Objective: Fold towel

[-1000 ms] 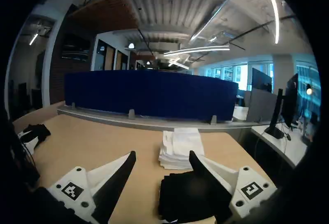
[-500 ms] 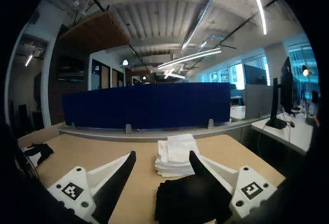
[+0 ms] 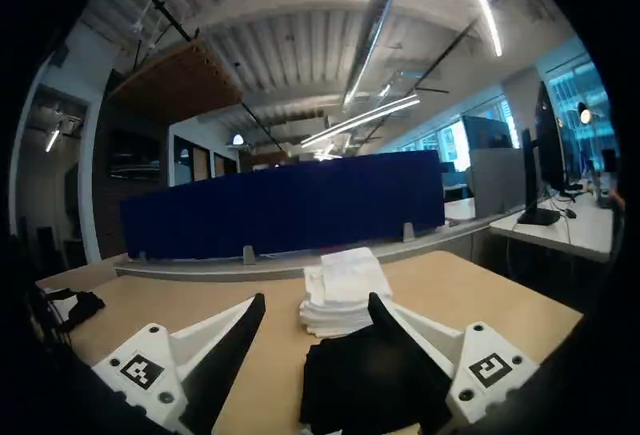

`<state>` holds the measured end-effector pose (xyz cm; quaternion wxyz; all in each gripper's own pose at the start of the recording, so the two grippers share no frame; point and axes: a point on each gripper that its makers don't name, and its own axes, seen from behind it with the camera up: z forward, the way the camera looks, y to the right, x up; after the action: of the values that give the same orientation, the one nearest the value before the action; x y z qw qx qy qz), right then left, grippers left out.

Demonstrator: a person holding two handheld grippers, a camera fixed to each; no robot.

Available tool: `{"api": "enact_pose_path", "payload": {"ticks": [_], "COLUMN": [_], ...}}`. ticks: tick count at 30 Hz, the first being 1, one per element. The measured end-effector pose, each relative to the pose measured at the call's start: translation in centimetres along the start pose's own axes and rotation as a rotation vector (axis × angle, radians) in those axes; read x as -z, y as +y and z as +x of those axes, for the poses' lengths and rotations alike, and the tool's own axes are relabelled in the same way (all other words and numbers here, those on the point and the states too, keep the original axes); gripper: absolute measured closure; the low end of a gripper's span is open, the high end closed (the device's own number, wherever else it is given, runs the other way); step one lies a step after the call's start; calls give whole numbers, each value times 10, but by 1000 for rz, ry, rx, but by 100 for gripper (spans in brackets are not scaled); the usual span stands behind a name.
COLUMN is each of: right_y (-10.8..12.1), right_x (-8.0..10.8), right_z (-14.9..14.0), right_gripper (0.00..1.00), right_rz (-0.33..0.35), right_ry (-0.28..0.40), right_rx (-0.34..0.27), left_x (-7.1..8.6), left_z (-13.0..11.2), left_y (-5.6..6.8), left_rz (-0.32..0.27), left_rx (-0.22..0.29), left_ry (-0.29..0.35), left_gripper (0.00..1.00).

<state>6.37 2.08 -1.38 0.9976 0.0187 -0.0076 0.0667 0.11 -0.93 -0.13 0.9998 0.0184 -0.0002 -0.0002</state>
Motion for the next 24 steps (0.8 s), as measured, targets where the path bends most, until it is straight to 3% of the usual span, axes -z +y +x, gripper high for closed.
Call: {"api": "enact_pose_path", "payload": {"ticks": [12,24], "right_y": [-3,-8], "right_x": [-9,-17], "right_z": [-9,-38], "right_gripper": [0,0], "right_rz": [5,-10], "right_ry": [29,22], "right_rx": [1,14], "left_x": [1,0], "left_z": [0,0], "left_y": [0,0], "left_rz": [0,0], "left_rx": [0,0], "left_ry": [0,0], "left_gripper": [4,4]}}
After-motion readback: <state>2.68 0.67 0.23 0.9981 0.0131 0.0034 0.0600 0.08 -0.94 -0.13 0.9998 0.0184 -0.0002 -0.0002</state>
